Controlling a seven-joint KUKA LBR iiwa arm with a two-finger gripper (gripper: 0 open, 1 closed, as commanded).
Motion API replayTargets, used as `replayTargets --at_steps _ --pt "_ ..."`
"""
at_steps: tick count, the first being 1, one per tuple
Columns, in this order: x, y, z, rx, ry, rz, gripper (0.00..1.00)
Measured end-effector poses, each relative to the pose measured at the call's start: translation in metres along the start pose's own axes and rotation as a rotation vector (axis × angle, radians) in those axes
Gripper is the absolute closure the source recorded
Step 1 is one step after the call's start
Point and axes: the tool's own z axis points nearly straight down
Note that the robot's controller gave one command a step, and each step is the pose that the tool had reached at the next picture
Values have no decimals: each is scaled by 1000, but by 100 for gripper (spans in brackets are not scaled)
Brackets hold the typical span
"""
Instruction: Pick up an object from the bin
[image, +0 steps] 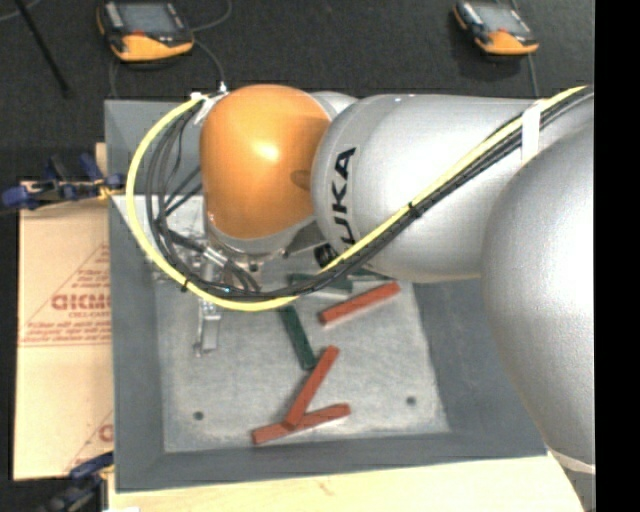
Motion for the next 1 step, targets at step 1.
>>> replayTargets --at_steps 1 --pt "-75 -55 72 3 -9 -40 0"
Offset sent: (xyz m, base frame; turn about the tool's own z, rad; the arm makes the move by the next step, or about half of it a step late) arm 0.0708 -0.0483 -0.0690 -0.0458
